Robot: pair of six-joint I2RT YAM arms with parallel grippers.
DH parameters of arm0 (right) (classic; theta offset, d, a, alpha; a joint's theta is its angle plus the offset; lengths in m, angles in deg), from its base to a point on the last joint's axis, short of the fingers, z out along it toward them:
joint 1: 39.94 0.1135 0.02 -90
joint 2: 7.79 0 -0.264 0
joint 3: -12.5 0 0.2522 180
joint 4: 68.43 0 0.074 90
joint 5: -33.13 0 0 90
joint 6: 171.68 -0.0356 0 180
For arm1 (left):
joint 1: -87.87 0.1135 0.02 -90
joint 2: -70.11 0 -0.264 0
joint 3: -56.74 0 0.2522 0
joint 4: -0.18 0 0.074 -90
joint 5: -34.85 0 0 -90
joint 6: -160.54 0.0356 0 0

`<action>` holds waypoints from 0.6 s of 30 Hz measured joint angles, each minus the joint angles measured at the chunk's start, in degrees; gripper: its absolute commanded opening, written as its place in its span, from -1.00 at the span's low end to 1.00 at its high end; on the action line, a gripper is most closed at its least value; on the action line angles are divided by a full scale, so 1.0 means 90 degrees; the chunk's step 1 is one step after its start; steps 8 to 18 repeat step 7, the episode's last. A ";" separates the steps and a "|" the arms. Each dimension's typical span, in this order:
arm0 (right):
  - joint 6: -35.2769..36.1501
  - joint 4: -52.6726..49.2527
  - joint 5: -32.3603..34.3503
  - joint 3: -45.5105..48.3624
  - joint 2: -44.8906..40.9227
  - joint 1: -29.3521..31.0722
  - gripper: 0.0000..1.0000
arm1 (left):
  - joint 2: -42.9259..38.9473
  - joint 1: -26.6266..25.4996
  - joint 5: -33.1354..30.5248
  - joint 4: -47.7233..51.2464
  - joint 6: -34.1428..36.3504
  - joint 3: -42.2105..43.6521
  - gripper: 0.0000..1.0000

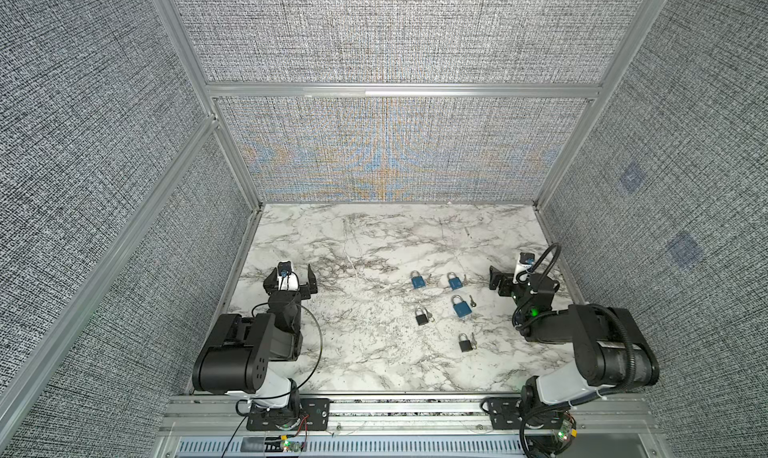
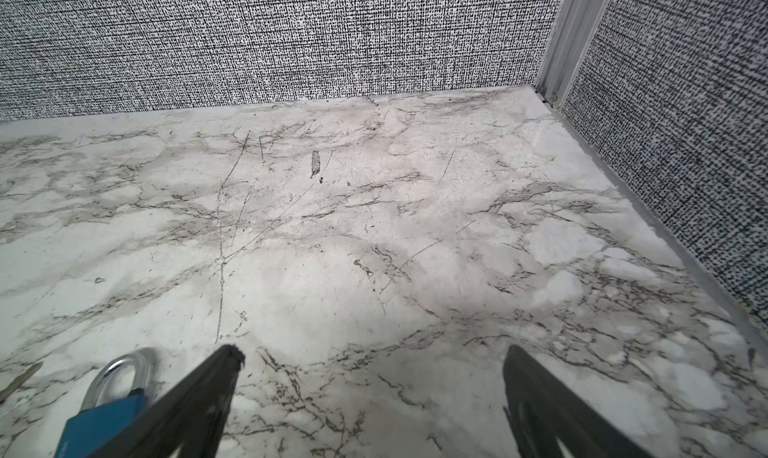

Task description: Lock with the key

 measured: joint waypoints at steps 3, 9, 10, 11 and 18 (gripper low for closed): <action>0.0000 0.0000 0.0000 0.0000 0.0000 0.0000 0.98 | 0.0000 0.0000 0.0000 0.0000 0.0007 0.0000 0.99; 0.0000 0.0000 0.0000 0.0000 0.0000 0.0000 0.98 | 0.0041 0.0000 0.0002 0.0061 0.0051 -0.0087 0.99; 0.0000 0.0000 0.0000 0.0000 0.0000 0.0000 0.98 | 0.0041 0.0000 0.0002 0.0061 0.0051 -0.0087 0.99; 0.0000 0.0000 0.0000 0.0000 0.0000 0.0000 0.98 | 0.0041 0.0000 0.0002 0.0061 0.0051 -0.0087 0.99; 0.0000 0.0000 0.0000 0.0000 0.0000 0.0000 0.98 | 0.0041 0.0000 0.0002 0.0061 0.0051 -0.0087 0.99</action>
